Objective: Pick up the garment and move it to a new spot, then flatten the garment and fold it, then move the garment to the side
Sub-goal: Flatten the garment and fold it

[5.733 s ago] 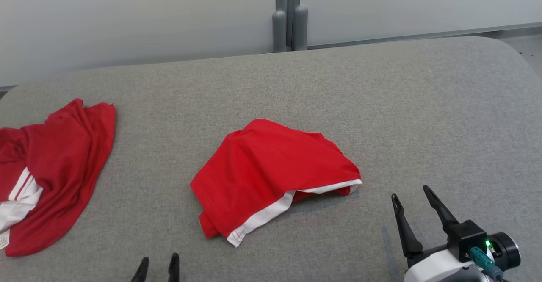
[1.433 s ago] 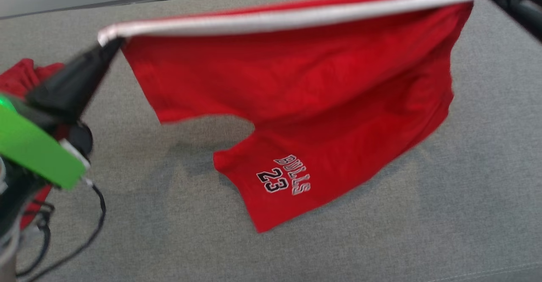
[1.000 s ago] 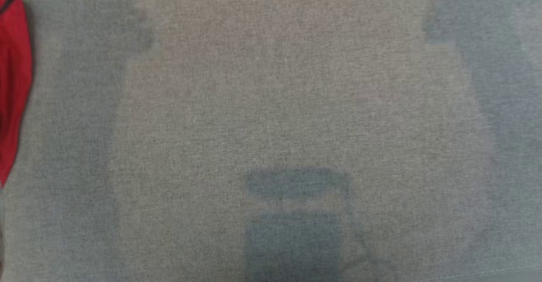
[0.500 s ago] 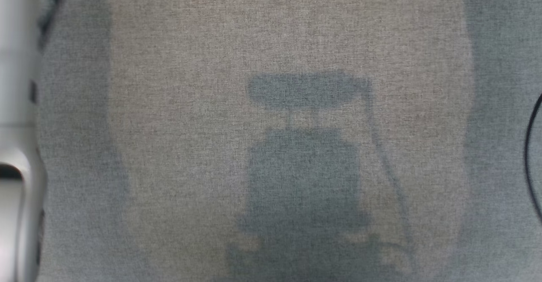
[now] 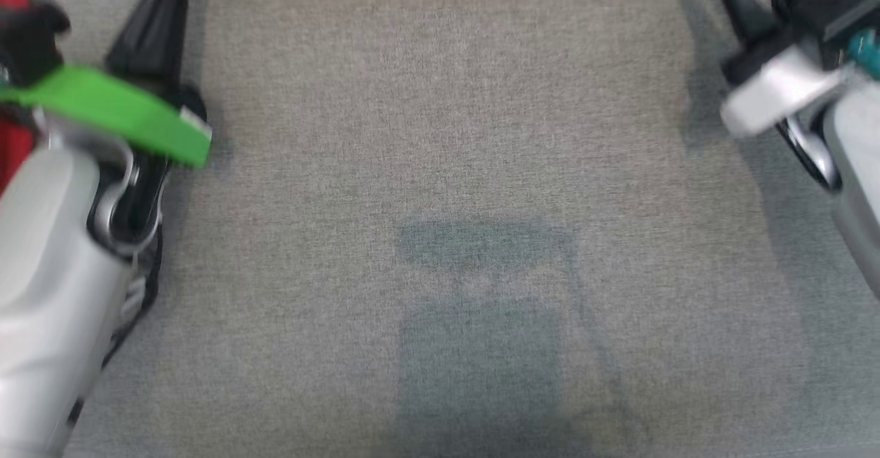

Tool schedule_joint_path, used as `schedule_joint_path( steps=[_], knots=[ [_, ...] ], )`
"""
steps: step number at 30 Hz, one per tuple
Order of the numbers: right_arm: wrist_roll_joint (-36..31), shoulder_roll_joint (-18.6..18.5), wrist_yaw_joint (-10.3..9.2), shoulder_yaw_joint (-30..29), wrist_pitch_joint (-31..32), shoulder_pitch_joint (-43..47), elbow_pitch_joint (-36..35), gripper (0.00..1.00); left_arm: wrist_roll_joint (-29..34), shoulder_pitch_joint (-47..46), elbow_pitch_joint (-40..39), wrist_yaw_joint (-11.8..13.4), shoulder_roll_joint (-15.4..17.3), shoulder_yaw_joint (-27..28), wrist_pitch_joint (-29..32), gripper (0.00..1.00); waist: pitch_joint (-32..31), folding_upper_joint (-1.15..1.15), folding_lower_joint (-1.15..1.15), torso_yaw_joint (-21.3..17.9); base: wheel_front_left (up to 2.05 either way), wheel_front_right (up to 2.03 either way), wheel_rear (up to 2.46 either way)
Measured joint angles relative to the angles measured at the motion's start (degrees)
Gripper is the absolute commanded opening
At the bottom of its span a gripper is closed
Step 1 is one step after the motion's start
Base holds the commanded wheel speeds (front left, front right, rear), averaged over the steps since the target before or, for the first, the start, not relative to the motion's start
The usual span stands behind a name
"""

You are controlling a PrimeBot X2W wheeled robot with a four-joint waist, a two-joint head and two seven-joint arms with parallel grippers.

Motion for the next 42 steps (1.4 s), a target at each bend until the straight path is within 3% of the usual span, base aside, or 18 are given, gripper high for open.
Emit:
schedule_joint_path(
  steps=[2, 3, 6, 11, 16, 18, 21, 23, 28, 32, 35, 38, 42],
  knots=[
    [-2.50, -3.09, 0.04, 0.64, 0.24, 4.69, -3.79, 0.00, -2.30, 4.76, -3.59, -0.05, 2.33, -0.23, 0.62, 0.00, -1.66, 0.00, 0.00, -0.06, 0.00, 0.00, 0.00],
    [-3.98, -6.43, 0.04, 3.24, 2.41, 10.11, -7.89, 0.00, -3.48, 10.05, -7.23, -0.07, 4.34, -0.29, 0.94, 0.00, -3.42, 0.00, 0.00, -0.07, 0.00, 0.00, 0.00],
    [-3.46, -9.62, 0.04, 4.75, 5.32, 18.87, -13.76, 0.00, -5.56, 19.13, -13.45, 1.30, 6.94, -0.60, 1.81, 0.00, -6.11, 0.00, 0.00, -0.04, 0.00, 0.00, 0.00],
    [-2.98, -12.94, -0.02, 4.86, 10.13, 31.81, -24.06, 0.00, -9.25, 35.93, -26.81, 7.61, 10.25, 0.24, 1.37, 0.00, -10.25, 0.00, 0.00, -0.12, 0.00, 0.00, 0.00],
    [-2.56, -15.32, -0.02, 3.76, 14.88, 45.68, -33.28, 0.00, -11.16, 52.05, -40.00, 15.57, 12.73, 1.56, -0.52, 0.00, -13.17, 0.00, 0.00, -0.32, 0.00, 0.00, 0.00],
    [-2.86, -16.36, -0.02, 3.66, 16.99, 50.68, -37.08, 0.00, -10.85, 56.83, -44.53, 18.85, 14.08, 2.30, -1.08, 0.00, -13.40, 0.00, -0.01, -0.67, 0.00, 0.00, 0.00],
    [-2.52, -16.75, -0.03, 3.11, 19.44, 56.42, -42.07, 0.00, -11.45, 62.54, -51.57, 22.30, 15.23, 2.57, -0.99, 0.00, -12.85, 0.00, 0.00, -1.11, 0.00, 0.00, 0.00],
    [-1.10, -16.81, -0.03, 2.93, 21.46, 58.18, -44.87, 0.00, -11.32, 64.61, -54.82, 24.02, 17.70, 3.12, 0.04, 0.00, -12.27, 0.00, 0.00, -1.70, 0.00, 0.00, 0.00],
    [4.44, -15.26, -0.04, 4.85, 26.05, 54.11, -50.52, 0.00, -10.21, 62.99, -60.46, 27.42, 24.82, 7.22, 4.53, 0.00, -10.33, 0.00, 0.00, -3.88, 0.00, 0.00, 0.00],
    [13.46, -12.27, -0.04, 5.03, 29.05, 46.37, -52.42, 0.00, -9.85, 56.50, -64.85, 29.88, 31.38, 10.85, 11.71, 0.00, -8.78, 0.00, 0.00, -6.16, 0.00, 0.00, 0.00],
    [19.89, -12.45, -0.05, 5.80, 32.83, 40.28, -51.86, 0.00, -11.61, 50.40, -67.05, 31.76, 35.35, 14.02, 17.83, 0.00, -7.55, 0.00, 0.00, -7.99, 0.00, 0.00, 0.00],
    [27.58, -11.09, -0.10, 7.69, 36.21, 34.05, -49.82, 0.00, -13.76, 42.69, -67.37, 32.09, 39.21, 15.81, 24.95, 0.00, -6.04, 0.00, 0.00, -9.67, 0.00, 0.00, 0.00],
    [35.42, -8.20, -0.10, 9.61, 38.71, 25.14, -45.03, 0.00, -14.15, 29.54, -63.94, 30.40, 43.51, 16.48, 33.81, 0.00, -3.75, 0.00, 0.00, -11.67, 0.00, 0.00, 0.00]
  ],
)
